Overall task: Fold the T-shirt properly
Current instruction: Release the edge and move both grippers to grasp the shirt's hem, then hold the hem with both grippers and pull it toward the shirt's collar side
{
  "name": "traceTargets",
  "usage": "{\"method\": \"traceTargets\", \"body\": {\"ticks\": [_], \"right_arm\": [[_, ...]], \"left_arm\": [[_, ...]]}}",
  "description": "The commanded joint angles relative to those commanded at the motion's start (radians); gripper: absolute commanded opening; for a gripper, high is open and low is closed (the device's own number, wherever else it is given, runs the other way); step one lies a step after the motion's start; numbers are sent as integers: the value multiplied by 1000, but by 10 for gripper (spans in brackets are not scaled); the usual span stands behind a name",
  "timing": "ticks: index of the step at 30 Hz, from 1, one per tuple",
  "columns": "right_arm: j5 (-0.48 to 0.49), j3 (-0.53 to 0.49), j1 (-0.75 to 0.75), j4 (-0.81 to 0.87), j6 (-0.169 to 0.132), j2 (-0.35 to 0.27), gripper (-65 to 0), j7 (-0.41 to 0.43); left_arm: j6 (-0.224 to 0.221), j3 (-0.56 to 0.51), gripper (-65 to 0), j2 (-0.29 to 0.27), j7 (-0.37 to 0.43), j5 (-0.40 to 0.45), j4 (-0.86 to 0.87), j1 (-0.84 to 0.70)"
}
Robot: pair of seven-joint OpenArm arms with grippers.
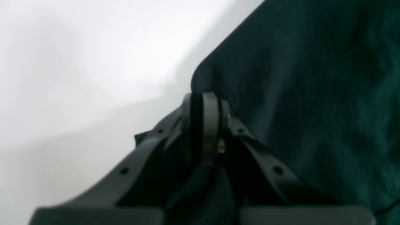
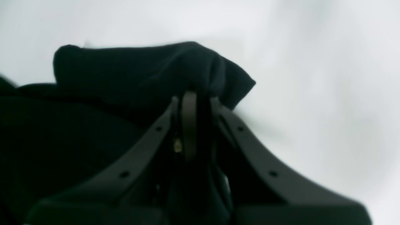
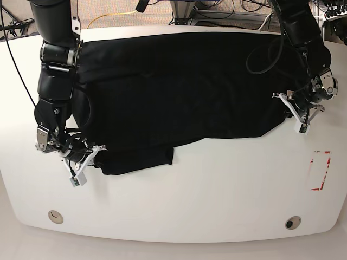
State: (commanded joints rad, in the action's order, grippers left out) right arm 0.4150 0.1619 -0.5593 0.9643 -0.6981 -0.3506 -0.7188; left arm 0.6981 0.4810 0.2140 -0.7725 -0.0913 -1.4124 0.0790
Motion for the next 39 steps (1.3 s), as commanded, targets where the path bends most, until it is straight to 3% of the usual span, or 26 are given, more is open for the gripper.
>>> {"method": "traceTargets", "body": {"ticks": [5,11,21,26,39], "right_arm": [[2,11,34,117,0,-3,-650,-61],[2,95,104,304,0,5,-650,-163],[2,106,270,563,0,3,-650,-259],[3,186,373,687,0,26,-650,-308],[3,239,439,698,0,38,-650,-313]], "left_arm": [[0,2,-650,0,-3,0,-149,-20],[0,3,-650,0,-12,0,-279,-49],[0,3,-650,2,-6,-2,-299,-107],[0,5,-650,3,-6,-2,-301,-126],[0,-6,-650,6,-6,-2,-328,-100]]}}
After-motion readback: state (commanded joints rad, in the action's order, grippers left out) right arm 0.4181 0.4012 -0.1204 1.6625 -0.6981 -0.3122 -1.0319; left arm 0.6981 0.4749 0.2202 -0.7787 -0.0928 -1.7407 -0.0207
